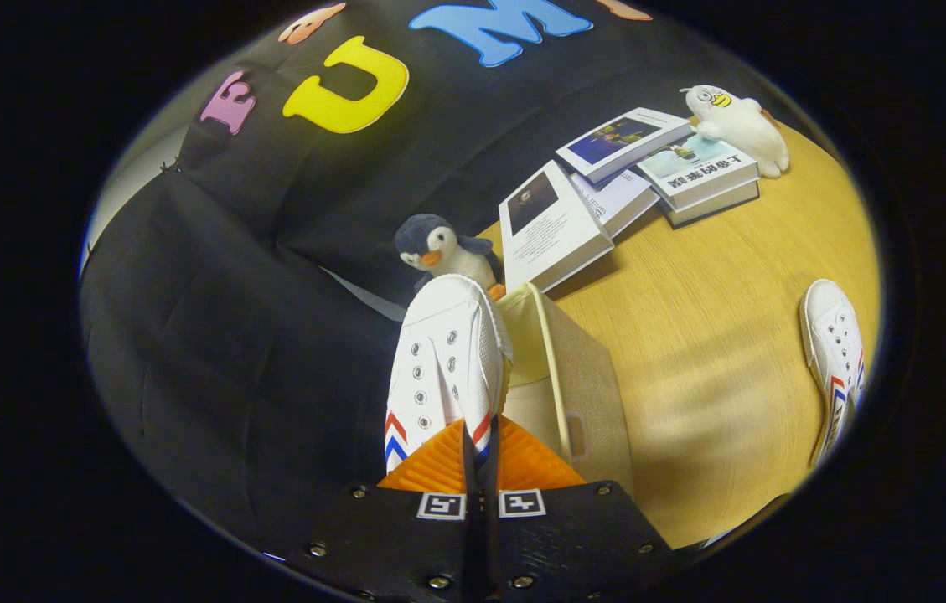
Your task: Open the storage box then place both shoes into the box .Put the left shoe in first, then the right shoe, with the right side of both shoes facing outward in a uniform manner.
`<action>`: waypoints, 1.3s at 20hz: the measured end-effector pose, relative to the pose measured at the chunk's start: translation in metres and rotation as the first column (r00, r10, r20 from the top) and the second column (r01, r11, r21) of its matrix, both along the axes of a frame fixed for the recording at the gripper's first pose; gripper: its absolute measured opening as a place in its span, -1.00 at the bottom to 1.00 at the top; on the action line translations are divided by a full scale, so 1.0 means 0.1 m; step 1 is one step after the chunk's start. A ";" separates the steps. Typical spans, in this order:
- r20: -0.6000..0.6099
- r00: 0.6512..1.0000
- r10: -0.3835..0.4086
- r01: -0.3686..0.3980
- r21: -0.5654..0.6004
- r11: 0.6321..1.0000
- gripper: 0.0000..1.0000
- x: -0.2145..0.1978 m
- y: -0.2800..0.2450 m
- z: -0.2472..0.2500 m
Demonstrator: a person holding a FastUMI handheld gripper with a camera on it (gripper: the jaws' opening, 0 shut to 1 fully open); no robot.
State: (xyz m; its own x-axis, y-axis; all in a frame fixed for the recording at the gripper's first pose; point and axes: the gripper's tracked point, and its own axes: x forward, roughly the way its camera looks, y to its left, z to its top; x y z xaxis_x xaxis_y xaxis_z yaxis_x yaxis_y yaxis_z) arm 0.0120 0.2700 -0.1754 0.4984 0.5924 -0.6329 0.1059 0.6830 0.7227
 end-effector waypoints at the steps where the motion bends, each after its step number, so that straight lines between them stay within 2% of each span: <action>1: -0.002 1.000 0.007 -0.007 -0.005 1.000 -0.99 -0.02 0.06 -0.02; 9: -0.043 0.997 0.062 -0.065 -0.058 0.996 -0.99 -0.20 0.48 -0.28; 22: -0.094 0.993 0.077 -0.090 -0.146 0.985 -0.97 -0.22 0.71 -0.67; 24: -0.080 0.990 0.114 -0.125 -0.146 0.981 -0.79 -0.23 0.77 -0.67; 25: -0.065 0.991 0.121 -0.128 -0.123 0.984 -0.48 -0.23 0.78 -0.61; 26: -0.047 0.992 0.119 -0.124 -0.110 0.986 -0.31 -0.21 0.78 -0.56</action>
State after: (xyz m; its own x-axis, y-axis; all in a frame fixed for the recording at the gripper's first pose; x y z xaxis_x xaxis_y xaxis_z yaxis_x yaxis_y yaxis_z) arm -0.0089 0.3479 -0.2309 0.3999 0.5712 -0.7169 0.0446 0.7690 0.6376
